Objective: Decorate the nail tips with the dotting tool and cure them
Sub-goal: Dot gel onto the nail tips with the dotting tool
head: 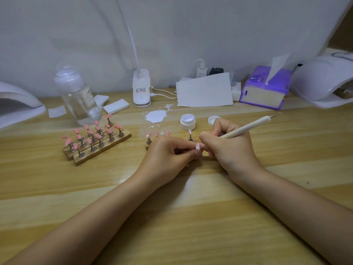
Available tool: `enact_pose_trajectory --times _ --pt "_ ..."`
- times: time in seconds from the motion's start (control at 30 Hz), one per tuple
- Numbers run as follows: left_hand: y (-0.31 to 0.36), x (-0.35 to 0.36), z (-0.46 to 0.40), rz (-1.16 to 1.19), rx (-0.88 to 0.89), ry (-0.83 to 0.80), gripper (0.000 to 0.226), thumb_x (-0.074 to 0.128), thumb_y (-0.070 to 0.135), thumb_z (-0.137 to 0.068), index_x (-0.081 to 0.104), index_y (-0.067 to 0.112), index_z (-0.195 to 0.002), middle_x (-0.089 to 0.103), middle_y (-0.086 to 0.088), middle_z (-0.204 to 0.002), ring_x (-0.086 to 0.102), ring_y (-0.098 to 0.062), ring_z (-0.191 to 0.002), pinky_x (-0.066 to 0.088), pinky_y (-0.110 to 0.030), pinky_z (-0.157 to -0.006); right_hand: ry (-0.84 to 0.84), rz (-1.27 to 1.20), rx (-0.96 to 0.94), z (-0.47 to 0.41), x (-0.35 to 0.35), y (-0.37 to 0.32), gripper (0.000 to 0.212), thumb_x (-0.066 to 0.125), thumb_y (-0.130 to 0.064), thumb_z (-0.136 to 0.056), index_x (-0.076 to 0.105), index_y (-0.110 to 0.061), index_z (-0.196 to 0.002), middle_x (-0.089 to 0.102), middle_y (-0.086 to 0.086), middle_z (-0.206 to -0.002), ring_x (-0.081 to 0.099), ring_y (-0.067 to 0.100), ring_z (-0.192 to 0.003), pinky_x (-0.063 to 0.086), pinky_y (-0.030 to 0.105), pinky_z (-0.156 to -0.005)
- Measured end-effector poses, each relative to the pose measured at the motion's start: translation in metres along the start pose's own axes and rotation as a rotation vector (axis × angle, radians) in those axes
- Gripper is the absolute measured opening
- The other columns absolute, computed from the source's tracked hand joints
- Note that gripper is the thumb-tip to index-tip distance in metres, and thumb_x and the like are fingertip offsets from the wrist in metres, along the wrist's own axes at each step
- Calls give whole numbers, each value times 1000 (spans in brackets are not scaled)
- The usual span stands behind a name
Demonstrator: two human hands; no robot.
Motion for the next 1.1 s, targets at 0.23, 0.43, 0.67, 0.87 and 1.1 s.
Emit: enact_pose_trajectory --times 0.23,0.43,0.67,0.87,1.1 --pt "0 -1 0 8 -5 2 27 67 19 -81 68 46 -78 70 17 -69 59 0 -60 39 -45 -98 -9 -5 3 0 1 0 39 52 16 -71 32 -9 -49 44 -6 -29 46 1 -31 32 9 -36" --pt "3 -2 1 -23 -4 12 30 68 17 -80 69 43 -66 67 22 -63 56 5 -53 23 -29 -110 -14 -2 14 1 1 0 38 52 15 -71 32 -8 -50 45 -6 -29 46 1 -31 32 9 -36" --pt "1 -1 0 4 -17 9 22 68 17 -80 70 38 -71 67 21 -62 56 3 -53 26 -37 -110 -8 3 12 0 1 0 38 52 16 -72 32 -9 -50 44 -6 -29 47 1 -31 32 9 -36" --pt "2 0 0 12 -21 -2 27 67 18 -81 66 45 -81 68 22 -66 59 -1 -59 35 -55 -102 11 14 11 0 -1 1 38 53 14 -70 32 -10 -49 43 -8 -30 45 0 -31 31 9 -36" --pt "5 -2 1 9 -22 13 26 68 17 -80 70 41 -70 68 18 -63 56 2 -54 33 -43 -104 20 26 14 -1 -2 2 39 54 12 -71 33 -11 -48 44 -7 -30 45 0 -32 32 10 -36"
Point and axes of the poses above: each hand's wrist, its own z-axis away from the middle knuckle, its own x-axis out of the palm, y = z × x, the point moved 8 cm from there along -z, towards the middle knuckle
